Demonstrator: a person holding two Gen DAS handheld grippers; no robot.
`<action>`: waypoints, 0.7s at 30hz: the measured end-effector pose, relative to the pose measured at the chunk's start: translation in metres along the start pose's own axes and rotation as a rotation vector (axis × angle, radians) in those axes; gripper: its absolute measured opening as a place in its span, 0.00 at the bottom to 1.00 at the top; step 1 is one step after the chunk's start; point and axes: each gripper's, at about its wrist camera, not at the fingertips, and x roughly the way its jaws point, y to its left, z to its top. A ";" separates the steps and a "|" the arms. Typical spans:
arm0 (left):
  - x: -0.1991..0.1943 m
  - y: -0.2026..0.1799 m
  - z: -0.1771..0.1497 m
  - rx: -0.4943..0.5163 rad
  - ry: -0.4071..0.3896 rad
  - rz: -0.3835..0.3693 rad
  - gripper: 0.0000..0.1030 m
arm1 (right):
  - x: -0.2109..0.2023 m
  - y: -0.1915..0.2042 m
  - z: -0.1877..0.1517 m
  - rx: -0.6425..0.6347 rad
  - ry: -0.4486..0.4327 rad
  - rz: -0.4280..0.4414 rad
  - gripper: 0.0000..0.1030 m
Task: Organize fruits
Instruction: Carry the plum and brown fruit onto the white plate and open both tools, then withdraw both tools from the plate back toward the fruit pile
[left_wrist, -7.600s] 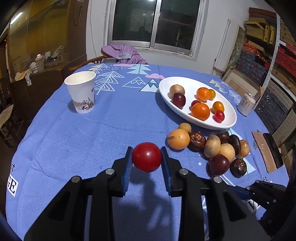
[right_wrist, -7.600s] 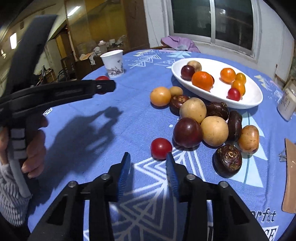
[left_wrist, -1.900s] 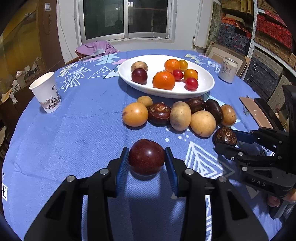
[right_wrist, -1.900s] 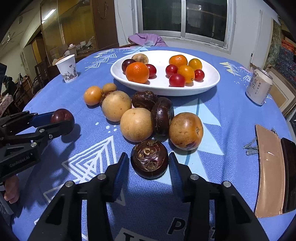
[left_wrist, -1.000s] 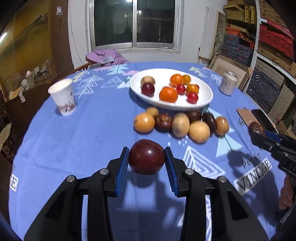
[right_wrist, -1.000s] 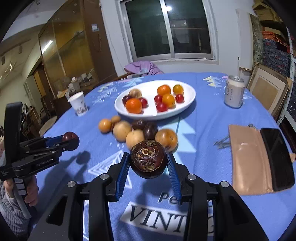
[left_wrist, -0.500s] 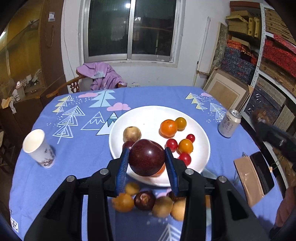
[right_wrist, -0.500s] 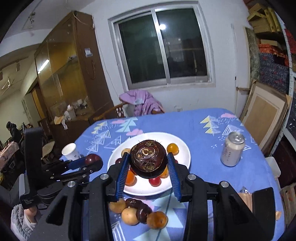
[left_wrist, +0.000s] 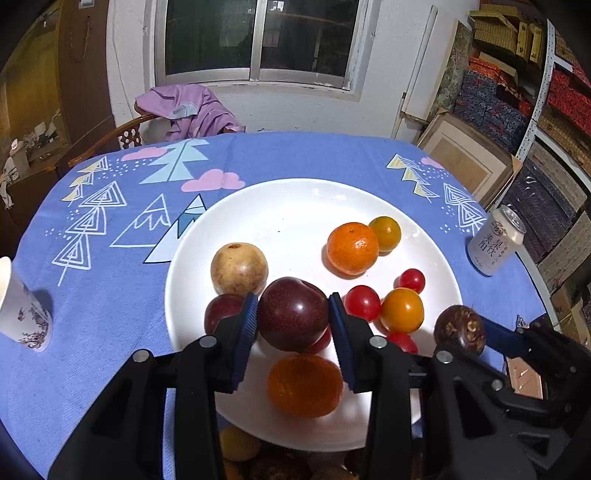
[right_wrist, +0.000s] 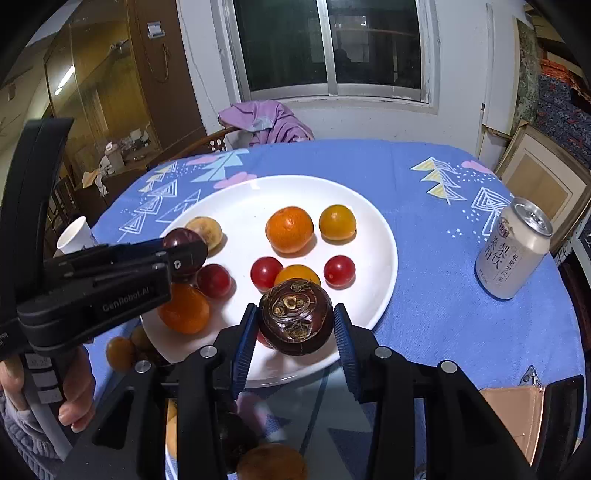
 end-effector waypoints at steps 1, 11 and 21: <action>0.002 0.000 0.000 0.000 0.002 -0.002 0.37 | 0.001 0.000 0.000 -0.001 0.005 -0.001 0.41; 0.004 -0.001 0.006 0.007 -0.020 0.014 0.55 | 0.011 -0.003 -0.001 0.015 0.029 0.004 0.42; -0.112 0.020 -0.017 -0.012 -0.165 0.090 0.79 | -0.136 -0.003 0.001 0.067 -0.314 0.122 0.65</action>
